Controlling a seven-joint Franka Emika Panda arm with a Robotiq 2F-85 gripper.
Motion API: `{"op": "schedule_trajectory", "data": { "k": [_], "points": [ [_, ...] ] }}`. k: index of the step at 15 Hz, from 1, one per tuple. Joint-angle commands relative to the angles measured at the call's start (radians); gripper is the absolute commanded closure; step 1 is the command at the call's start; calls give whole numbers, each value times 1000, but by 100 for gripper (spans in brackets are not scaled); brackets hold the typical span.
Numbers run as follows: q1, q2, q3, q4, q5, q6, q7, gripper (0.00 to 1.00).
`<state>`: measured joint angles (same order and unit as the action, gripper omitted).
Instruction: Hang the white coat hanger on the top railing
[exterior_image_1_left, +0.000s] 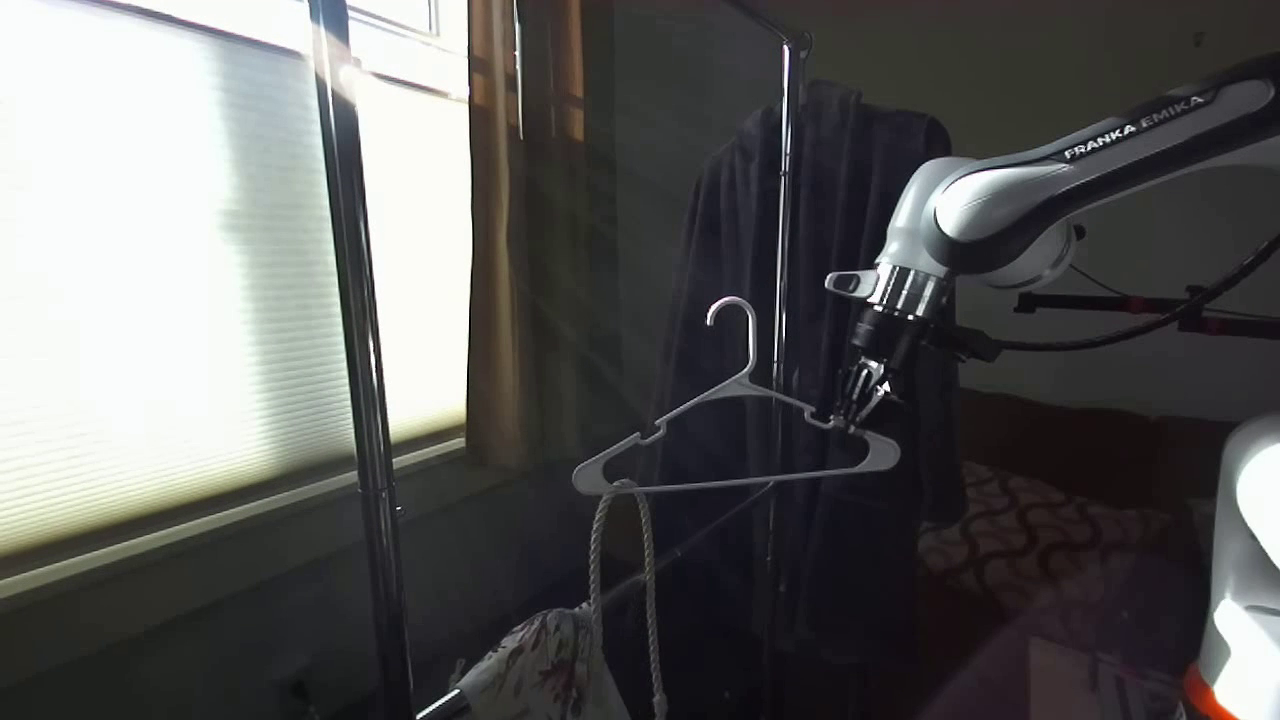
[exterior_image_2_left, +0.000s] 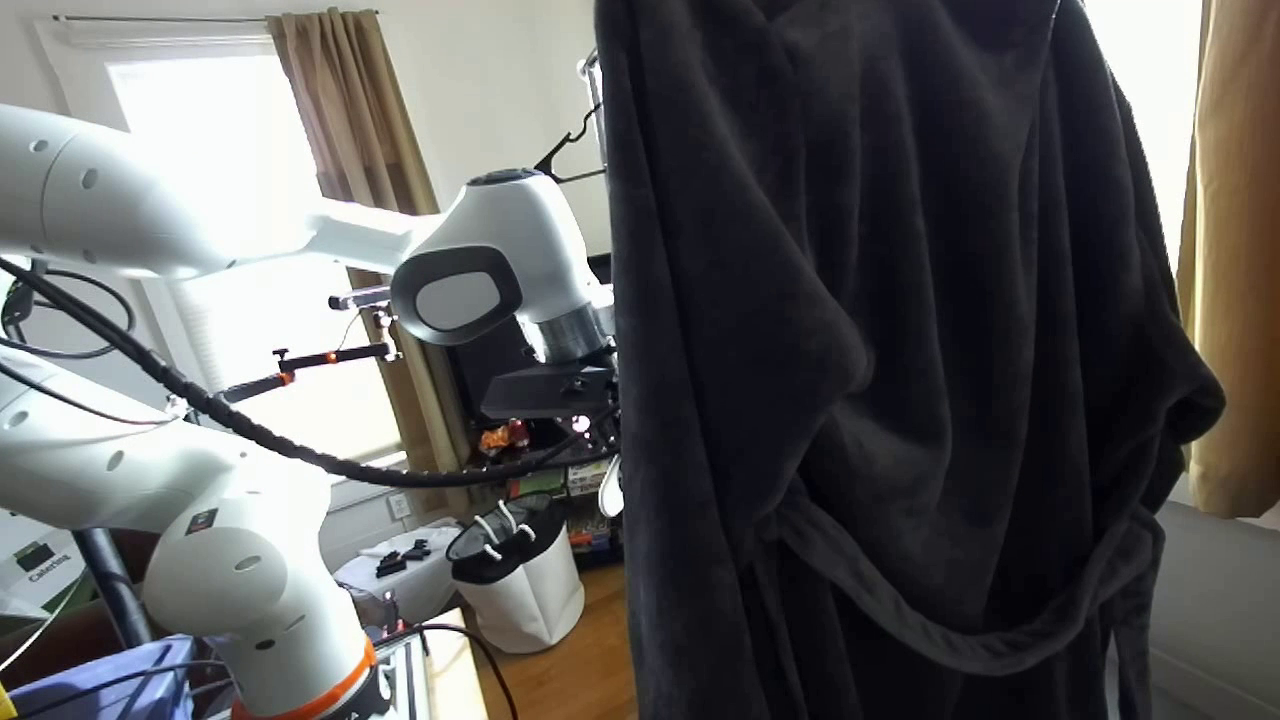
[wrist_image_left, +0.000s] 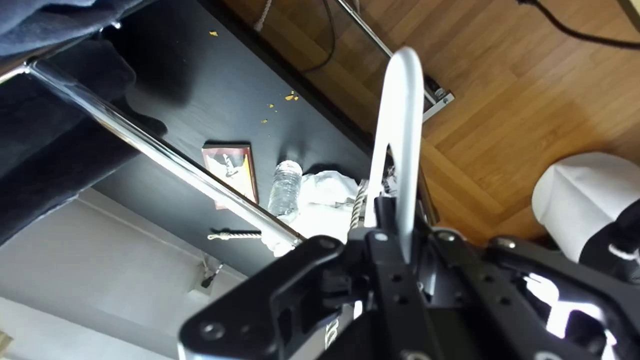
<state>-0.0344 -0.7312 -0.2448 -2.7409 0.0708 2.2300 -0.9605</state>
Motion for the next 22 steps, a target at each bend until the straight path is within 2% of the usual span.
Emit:
{"op": "schedule_trajectory", "data": {
  "k": [1,2,3,5,6,7,8,10,12,15,17,19,22],
  "points": [
    [-17,1,28,-6,23,31,190,99],
    [-25,9,52,-8,4,49,263,99],
    [12,0,0,1,-10,18,175,94],
    [11,3,17,1,-13,26,241,94],
    [10,4,21,1,-14,27,253,99],
    [32,19,16,28,33,13,287,99],
    [11,5,44,56,32,-12,364,99],
    [-16,-48,88,116,-5,-77,490,99],
    [-25,-56,118,236,-58,-216,574,99],
    [-19,-29,156,439,-114,-442,652,99],
    [-6,-21,177,546,-135,-538,687,99],
    [9,-38,184,606,-132,-571,698,99],
    [24,-50,174,598,-128,-539,682,94]
  ]
}}
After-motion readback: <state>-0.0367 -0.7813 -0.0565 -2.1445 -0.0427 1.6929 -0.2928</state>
